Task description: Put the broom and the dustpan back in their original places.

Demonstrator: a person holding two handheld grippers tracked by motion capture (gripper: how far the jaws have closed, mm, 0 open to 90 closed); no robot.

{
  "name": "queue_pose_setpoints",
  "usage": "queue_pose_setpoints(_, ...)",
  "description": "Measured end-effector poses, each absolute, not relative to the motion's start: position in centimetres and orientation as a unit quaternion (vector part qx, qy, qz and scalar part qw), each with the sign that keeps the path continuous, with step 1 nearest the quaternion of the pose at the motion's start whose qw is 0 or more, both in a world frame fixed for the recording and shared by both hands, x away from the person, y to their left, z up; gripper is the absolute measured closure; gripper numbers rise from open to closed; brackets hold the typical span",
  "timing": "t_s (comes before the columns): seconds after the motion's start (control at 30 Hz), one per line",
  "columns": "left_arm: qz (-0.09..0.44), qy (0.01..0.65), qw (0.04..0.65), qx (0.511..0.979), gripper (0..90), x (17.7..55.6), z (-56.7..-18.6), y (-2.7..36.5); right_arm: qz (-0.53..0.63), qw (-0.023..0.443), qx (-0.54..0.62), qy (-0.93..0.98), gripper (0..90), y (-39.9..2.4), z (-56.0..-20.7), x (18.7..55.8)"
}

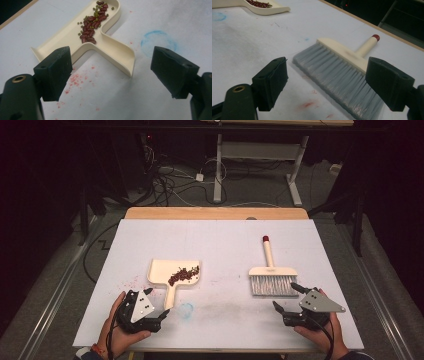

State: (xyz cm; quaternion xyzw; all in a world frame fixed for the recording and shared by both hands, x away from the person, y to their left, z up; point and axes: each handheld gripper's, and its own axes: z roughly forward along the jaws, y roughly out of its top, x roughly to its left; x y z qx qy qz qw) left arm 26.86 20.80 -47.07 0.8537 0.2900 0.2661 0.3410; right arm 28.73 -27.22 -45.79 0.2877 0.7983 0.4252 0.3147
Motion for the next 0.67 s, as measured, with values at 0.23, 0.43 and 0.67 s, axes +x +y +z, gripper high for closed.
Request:
queue_pose_setpoints(0.23,0.265,0.29,0.34,0.854,17.0,26.94,-47.06,20.77,0.42,0.319,0.285,0.8,18.4,-27.16,-45.75,28.68)
queue_pose_setpoints(0.43,0.262,0.29,0.338,0.856,17.0,27.1,-47.1,20.62,0.423,0.322,0.284,0.798,18.3,-27.29,-45.67,28.65)
queue_pose_setpoints(0.67,0.262,0.292,0.342,0.854,17.0,27.25,-47.07,20.46,0.423,0.323,0.286,0.796,18.3,-27.45,-45.62,28.71)
